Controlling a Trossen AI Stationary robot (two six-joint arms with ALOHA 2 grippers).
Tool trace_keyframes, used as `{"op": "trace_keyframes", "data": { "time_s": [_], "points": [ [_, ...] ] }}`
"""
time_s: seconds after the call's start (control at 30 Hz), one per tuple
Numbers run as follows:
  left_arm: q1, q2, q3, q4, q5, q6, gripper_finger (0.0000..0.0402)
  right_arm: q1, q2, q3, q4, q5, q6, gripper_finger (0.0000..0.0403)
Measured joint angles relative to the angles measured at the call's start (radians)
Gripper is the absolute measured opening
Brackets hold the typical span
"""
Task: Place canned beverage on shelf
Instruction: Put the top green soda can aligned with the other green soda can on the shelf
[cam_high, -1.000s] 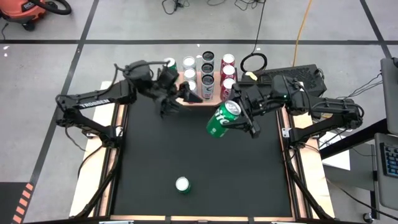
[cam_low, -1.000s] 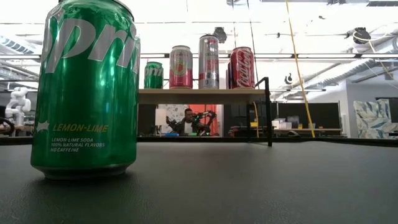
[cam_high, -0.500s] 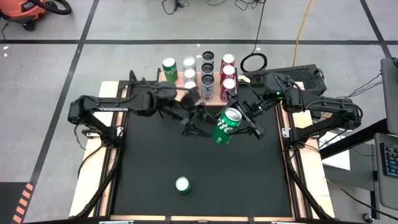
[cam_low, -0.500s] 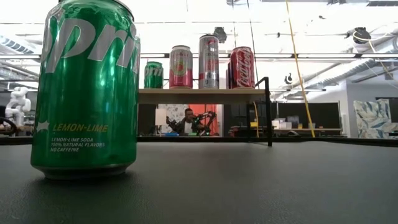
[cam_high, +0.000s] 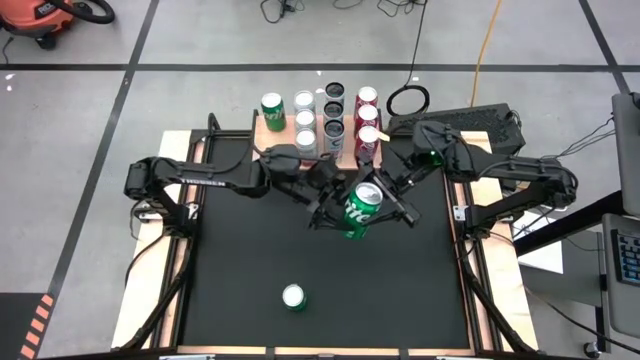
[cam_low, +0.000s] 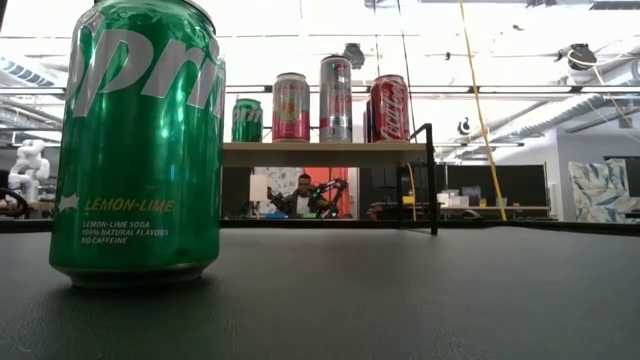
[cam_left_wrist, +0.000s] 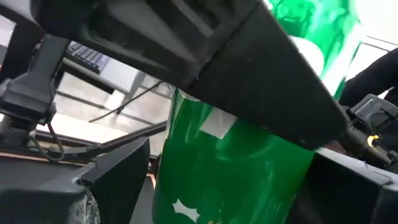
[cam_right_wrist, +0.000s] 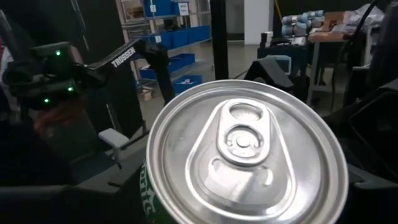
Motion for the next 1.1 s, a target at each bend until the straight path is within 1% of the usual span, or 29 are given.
{"op": "trace_keyframes", "data": {
  "time_s": [0.1,0.27,0.4,0.53,0.63,0.77,0.87,1.1],
  "points": [
    [0.0,0.003,0.0,-0.002,0.02,0.004,0.0386,0.0,0.01,0.0,0.0,-0.014,-0.001,0.0277],
    [-0.008,0.002,0.0,0.001,0.02,0.029,0.0381,0.0,0.016,0.0,0.0,-0.015,-0.012,0.0277],
    [-0.017,0.002,0.0,0.025,0.017,0.031,0.0354,0.0,0.014,0.0,0.004,-0.016,-0.027,0.0277],
    [-0.02,0.003,0.0,0.019,0.018,0.064,0.0322,0.0,0.014,0.0,0.002,-0.016,-0.031,0.0277],
    [-0.019,0.003,0.0,0.024,0.019,0.064,0.0306,0.0,0.013,0.0,0.0,-0.014,-0.032,0.028],
    [-0.019,0.003,0.0,0.024,0.035,0.06,0.0301,0.0,0.013,0.0,0.001,-0.006,-0.016,0.0291],
    [-0.019,0.003,-0.001,0.038,0.057,0.053,0.0299,0.002,0.013,0.0,0.006,0.022,0.031,0.0303],
    [-0.019,0.002,-0.002,0.071,0.069,0.052,0.0298,0.0,0.005,0.001,0.004,0.044,0.097,0.0339]
  ]
}}
